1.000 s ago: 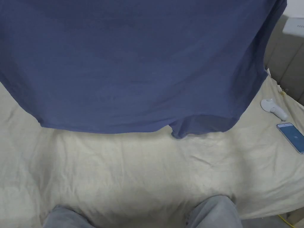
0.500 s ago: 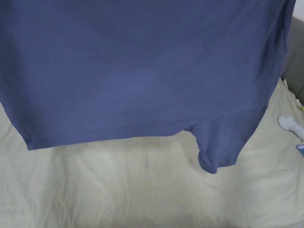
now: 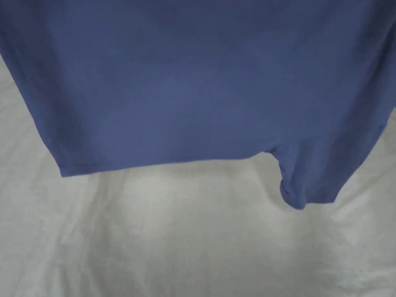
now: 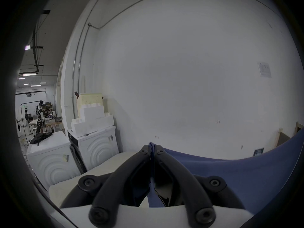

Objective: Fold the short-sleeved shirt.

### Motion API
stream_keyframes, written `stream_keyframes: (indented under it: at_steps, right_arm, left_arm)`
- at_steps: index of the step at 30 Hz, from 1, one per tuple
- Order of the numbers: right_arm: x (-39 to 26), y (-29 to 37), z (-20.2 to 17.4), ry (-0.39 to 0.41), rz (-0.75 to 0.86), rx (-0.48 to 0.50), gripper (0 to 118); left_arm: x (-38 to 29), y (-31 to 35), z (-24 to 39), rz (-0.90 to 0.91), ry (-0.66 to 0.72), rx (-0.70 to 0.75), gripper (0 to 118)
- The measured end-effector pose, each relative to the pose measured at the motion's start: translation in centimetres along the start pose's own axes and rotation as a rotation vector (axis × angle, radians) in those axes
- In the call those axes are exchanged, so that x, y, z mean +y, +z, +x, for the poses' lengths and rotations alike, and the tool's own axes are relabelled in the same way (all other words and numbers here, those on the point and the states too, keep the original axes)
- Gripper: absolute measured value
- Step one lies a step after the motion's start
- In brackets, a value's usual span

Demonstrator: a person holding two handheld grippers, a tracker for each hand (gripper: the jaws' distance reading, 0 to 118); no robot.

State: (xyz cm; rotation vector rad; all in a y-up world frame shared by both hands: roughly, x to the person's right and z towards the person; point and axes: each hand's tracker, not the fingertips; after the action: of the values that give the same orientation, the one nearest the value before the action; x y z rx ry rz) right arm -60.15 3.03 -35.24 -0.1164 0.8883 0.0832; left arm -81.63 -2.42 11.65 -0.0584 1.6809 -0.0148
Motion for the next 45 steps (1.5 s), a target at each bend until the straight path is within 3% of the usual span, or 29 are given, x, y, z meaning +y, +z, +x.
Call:
stream_keyframes:
  at_steps: [4,11,22,29,34,45]
  right_arm:
    - [-1.6,-2.7,-0.9,0.007,0.041,-0.019,1]
    - [-5.6,-7.4,-0.9,-0.067,0.075,-0.022,1]
    - [-24.6,-11.4,0.3,0.026,-0.295,-0.018,1]
    - [-39.1,-8.8,2.2,0.065,-0.558,-0.019,1]
    - [-46.5,-5.2,3.7,0.024,-0.687,-0.025,1]
    - [-49.8,5.1,7.4,0.048,-0.744,-0.023,1]
  left_arm:
    - [-0.6,-2.6,3.0,0.078,0.001,0.031,0]
    - [-5.3,-5.8,6.1,0.065,0.022,0.009,0]
    - [-23.9,-5.8,7.9,-0.254,-0.101,-0.072,0]
    - [-35.0,-1.7,5.3,-0.463,-0.136,-0.092,0]
    - [-41.1,3.2,2.6,-0.6,-0.13,-0.098,0]
    - [-44.9,15.6,-5.4,-0.702,-0.074,-0.1,0]
